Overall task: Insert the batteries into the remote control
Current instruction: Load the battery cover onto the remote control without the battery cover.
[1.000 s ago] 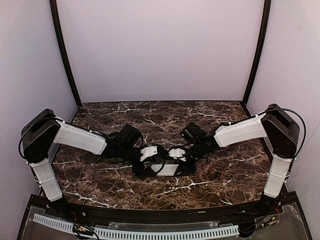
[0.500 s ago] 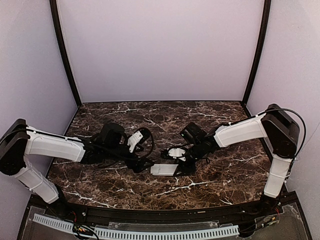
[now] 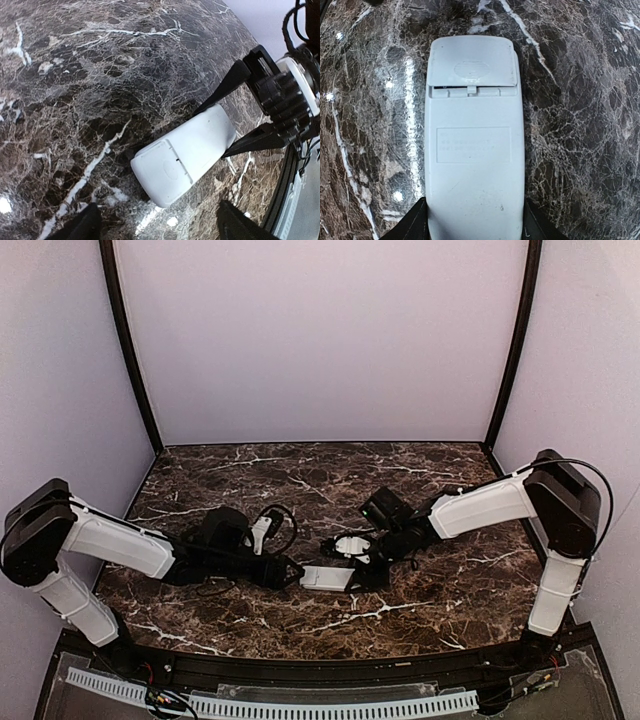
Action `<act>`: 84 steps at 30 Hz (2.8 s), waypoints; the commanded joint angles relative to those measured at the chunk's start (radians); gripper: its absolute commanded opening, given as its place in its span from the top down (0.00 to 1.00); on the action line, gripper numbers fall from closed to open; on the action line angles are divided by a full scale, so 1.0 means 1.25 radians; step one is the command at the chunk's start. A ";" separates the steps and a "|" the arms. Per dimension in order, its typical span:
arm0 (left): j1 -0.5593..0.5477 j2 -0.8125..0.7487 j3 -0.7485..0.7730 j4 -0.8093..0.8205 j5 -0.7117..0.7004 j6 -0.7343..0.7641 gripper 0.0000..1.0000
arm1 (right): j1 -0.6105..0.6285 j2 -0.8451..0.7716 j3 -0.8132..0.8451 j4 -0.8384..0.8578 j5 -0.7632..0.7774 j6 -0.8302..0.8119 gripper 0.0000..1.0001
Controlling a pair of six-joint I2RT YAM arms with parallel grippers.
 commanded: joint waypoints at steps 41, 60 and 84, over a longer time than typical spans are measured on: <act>-0.040 0.173 0.091 -0.039 -0.083 -0.078 0.59 | 0.015 0.026 -0.024 -0.006 0.059 0.076 0.58; -0.054 0.168 0.062 -0.081 -0.090 -0.073 0.68 | 0.016 0.030 -0.019 -0.003 0.064 0.115 0.61; -0.078 0.230 0.067 -0.031 -0.055 -0.065 0.83 | 0.039 0.024 -0.022 0.054 0.104 0.186 0.70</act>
